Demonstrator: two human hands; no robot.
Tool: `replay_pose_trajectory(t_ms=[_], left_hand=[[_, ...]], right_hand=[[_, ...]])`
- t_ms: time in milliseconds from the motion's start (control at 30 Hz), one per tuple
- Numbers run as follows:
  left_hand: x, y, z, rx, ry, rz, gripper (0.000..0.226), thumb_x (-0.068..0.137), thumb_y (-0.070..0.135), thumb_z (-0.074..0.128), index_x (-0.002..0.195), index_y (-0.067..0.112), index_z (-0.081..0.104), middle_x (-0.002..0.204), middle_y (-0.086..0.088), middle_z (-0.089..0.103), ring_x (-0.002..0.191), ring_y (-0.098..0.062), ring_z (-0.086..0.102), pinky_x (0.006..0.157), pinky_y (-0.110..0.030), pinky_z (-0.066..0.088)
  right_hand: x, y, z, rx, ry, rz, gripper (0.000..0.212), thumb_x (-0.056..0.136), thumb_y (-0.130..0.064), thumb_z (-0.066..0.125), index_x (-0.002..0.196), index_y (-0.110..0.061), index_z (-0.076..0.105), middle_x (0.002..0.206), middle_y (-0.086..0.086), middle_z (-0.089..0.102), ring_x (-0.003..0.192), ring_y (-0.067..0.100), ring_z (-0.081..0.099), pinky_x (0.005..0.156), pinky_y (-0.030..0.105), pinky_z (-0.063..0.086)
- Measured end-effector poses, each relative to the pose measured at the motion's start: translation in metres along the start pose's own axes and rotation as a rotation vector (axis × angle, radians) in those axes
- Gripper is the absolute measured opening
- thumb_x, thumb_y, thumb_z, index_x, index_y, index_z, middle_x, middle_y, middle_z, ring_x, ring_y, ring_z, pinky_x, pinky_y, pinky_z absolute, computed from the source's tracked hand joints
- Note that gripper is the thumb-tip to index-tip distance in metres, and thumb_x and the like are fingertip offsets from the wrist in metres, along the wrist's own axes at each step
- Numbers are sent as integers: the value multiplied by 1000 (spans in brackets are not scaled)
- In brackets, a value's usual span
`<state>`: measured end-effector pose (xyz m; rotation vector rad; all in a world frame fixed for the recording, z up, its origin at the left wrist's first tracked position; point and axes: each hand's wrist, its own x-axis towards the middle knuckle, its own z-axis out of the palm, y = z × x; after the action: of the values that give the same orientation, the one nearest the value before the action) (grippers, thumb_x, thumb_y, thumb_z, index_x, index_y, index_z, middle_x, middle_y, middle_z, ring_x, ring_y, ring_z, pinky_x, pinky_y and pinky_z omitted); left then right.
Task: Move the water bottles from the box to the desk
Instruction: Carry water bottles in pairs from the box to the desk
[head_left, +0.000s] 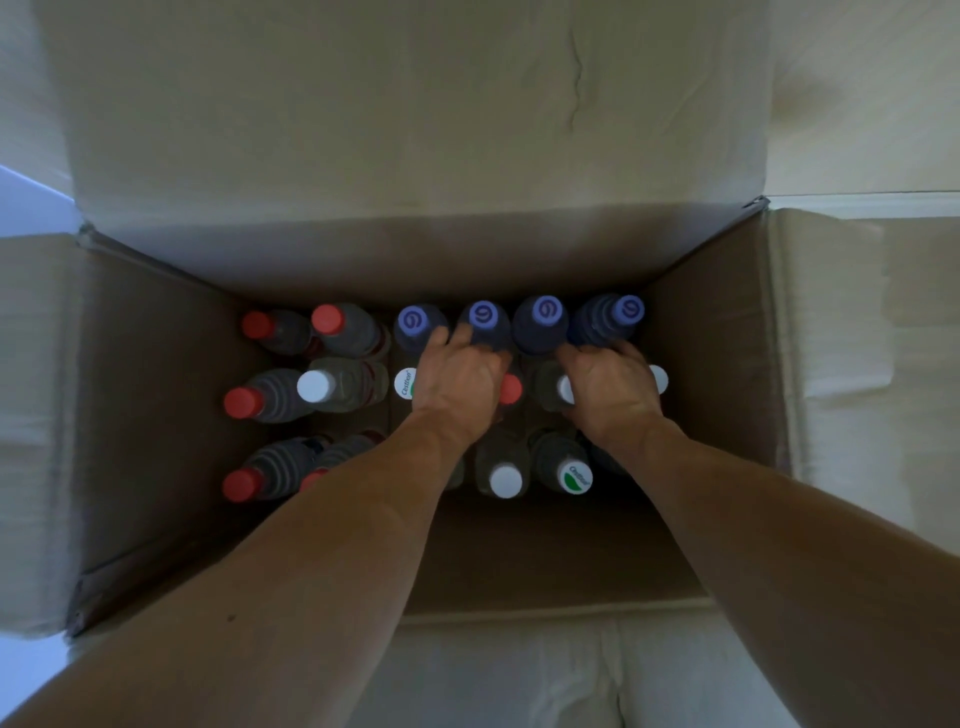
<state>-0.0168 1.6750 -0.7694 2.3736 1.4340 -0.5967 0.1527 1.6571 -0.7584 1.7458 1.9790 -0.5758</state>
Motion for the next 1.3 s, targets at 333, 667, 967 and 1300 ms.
replay_pose_trajectory(t_ms=[333,667,967,1300], left_hand=[[-35,-27,-60,-827,32,-50,43,66,19,88,96,12,57,89,-5,66,84,-24,61,71,-36,47],[-80,-56,-190,-1280,7,-105,32,80,4,75,108,17,69,101,0,75,97,-12,70,81,-28,55],[-134,-67,-296,-1446,-54,-205,30,88,35,73,117,31,64,109,4,75,102,-22,71,85,-49,58],[-183,-51,-370,-1508,16,-364,59,87,78,48,126,35,56,113,0,72,99,-25,71,87,-50,56]], right_hand=[[-28,10,-51,319,70,-31,54,79,-23,80,125,-20,52,116,8,65,110,30,58,89,38,48],[-65,16,-161,1151,8,-24,53,66,-1,87,114,-18,71,105,-1,75,104,16,69,95,36,54],[-117,-7,-270,1594,-36,37,28,82,-16,76,109,-18,73,101,5,77,93,23,74,79,39,58],[-171,-29,-350,1685,-26,184,44,89,-46,67,123,-19,63,102,10,75,94,28,73,88,49,57]])
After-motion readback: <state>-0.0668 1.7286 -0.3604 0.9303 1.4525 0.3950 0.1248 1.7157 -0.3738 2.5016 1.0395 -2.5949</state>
